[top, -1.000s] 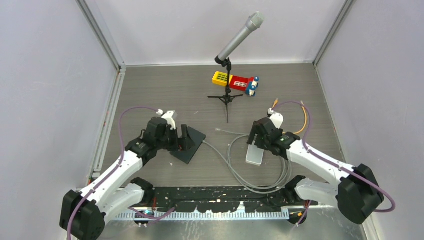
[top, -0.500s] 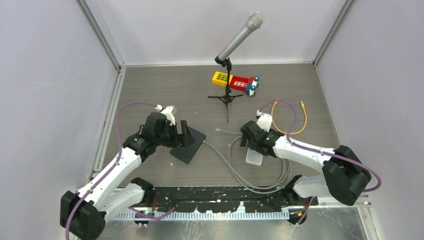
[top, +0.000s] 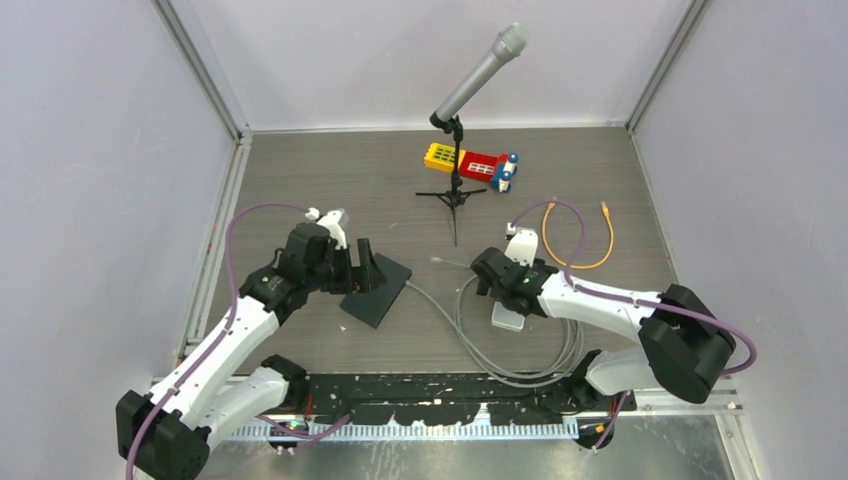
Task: Insert the plug into the switch port
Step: Pick up the switch port at the center of the board.
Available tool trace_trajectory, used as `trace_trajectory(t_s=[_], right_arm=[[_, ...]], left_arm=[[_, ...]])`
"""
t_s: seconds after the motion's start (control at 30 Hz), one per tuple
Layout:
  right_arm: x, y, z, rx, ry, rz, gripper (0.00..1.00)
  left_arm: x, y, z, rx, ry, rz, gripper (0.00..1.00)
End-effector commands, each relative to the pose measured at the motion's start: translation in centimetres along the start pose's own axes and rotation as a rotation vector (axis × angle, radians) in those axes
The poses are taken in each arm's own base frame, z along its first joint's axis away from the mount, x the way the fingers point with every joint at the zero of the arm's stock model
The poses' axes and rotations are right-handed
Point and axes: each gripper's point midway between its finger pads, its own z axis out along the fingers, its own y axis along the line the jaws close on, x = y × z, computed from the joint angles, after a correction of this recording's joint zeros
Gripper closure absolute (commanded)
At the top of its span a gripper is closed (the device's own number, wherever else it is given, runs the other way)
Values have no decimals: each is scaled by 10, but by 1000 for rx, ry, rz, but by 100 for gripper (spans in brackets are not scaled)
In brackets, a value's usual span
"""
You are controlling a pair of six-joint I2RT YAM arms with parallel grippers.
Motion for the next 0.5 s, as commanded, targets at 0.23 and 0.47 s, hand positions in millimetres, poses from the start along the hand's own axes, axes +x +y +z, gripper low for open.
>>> trace_trajectory(t_s=[0.23, 0.47], right_arm=[[-10, -22, -27, 75, -108, 85, 16], [16, -29, -23, 74, -64, 125, 16]], left_arm=[[-4, -16, -9, 91, -27, 34, 14], [3, -19, -9, 129, -26, 41, 14]])
